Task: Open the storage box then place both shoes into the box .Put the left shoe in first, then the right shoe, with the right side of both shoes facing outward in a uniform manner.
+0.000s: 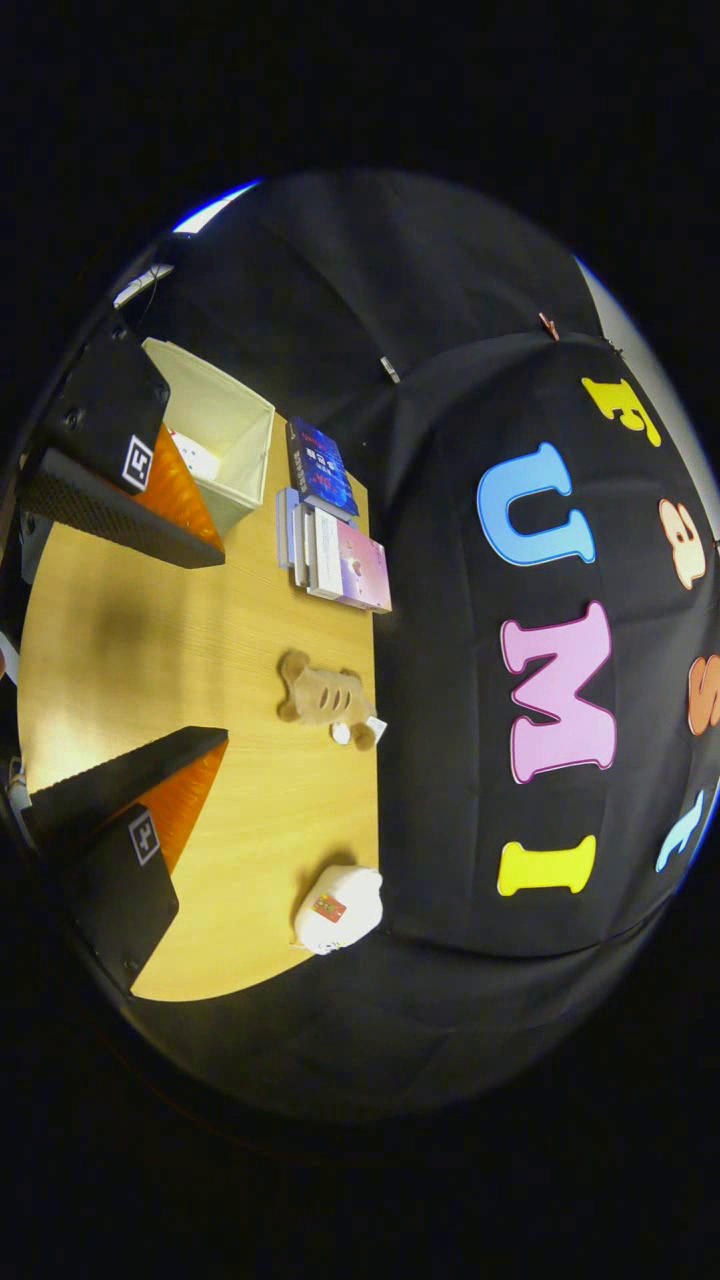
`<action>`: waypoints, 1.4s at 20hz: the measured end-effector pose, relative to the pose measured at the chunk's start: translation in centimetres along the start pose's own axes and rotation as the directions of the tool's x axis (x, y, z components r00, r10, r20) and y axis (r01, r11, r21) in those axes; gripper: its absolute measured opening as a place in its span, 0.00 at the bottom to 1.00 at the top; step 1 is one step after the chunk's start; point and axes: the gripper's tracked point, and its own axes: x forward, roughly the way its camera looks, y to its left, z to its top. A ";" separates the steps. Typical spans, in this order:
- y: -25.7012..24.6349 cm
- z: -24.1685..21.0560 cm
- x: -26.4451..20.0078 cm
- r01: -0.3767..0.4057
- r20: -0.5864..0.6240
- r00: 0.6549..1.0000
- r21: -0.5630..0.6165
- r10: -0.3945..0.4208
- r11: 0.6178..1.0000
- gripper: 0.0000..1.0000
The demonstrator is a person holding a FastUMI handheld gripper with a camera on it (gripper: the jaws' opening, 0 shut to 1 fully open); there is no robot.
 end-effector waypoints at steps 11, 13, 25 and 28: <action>-3.1 5.8 -3.5 -0.026 0.248 0.966 -0.177 0.070 0.984 0.99; -3.2 6.7 -3.9 -0.029 0.277 0.957 -0.208 0.087 0.978 0.99; -2.0 7.3 -2.6 -0.078 0.265 0.953 -0.243 0.144 0.967 0.98; -2.1 7.4 -2.4 -0.074 0.268 0.953 -0.240 0.139 0.968 0.98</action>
